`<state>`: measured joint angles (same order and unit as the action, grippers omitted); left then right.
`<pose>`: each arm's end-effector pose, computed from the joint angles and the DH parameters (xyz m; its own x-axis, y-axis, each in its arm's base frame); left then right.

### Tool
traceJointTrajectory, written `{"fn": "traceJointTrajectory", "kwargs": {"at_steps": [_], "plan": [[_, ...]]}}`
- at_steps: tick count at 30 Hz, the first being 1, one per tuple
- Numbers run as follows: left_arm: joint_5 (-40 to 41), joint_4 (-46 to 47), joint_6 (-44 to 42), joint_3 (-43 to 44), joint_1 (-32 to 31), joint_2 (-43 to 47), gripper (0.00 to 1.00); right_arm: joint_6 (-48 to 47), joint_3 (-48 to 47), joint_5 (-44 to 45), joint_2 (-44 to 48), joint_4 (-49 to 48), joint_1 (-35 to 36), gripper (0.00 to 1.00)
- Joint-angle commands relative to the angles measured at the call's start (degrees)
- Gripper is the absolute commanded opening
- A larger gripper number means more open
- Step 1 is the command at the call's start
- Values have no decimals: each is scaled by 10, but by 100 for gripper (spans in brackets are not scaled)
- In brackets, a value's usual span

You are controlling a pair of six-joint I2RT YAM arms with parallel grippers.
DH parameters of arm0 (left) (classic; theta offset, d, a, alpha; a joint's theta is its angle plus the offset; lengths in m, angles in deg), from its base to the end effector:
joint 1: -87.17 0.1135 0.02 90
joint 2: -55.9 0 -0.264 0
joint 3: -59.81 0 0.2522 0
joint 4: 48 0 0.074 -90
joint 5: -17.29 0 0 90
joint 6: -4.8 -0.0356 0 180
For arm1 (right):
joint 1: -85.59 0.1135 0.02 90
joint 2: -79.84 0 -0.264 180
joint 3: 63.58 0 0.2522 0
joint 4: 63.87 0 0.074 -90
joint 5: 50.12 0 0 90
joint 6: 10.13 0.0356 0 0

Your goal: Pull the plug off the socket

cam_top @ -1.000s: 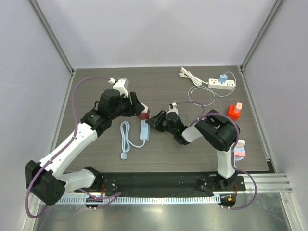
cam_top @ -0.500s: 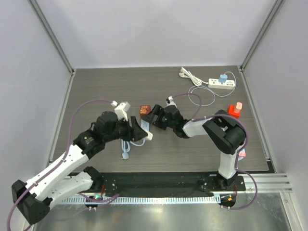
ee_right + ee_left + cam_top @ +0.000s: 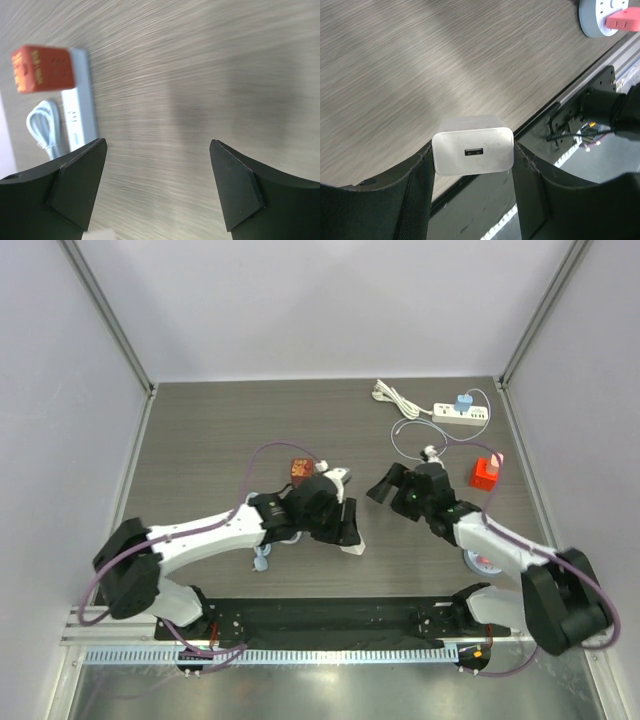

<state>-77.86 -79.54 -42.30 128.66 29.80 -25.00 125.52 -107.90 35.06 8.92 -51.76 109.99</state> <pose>0.1613 -0.2579 0.2461 -0.8672 0.0971 -0.4884 0.3870 0.7486 -0.5384 0.2215 0.1038 0.1816 -0.7352 0.4489 -0.5079 0.0778 0.8002 0.5947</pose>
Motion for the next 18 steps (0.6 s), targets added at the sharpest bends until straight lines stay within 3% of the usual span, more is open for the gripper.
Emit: {"fn": "traceJointTrajectory", "kwargs": {"at_steps": [1, 5, 8, 9, 10, 14, 18], "plan": [[-44, 61, 4, 71, -8, -73, 3, -42, 19, 14, 105, 111, -51, 90], [-70, 85, 17, 80, -8, -122, 6, -55, 31, 12, 161, 160, -71, 90], [-81, 89, 19, 85, -8, -153, 21, -57, 38, 10, 194, 181, -79, 90], [-89, 91, 21, 85, -8, -159, 39, -57, 41, 5, 203, 182, -79, 90], [-93, 92, 21, 85, -8, -165, 49, -56, 44, 3, 207, 182, -80, 90], [-83, 73, 6, 99, -8, -171, 67, -64, 51, -3, 206, 180, -80, 90], [-36, 16, -29, 132, 7, -145, 91, -79, 42, -4, 185, 179, -80, 90]]}}
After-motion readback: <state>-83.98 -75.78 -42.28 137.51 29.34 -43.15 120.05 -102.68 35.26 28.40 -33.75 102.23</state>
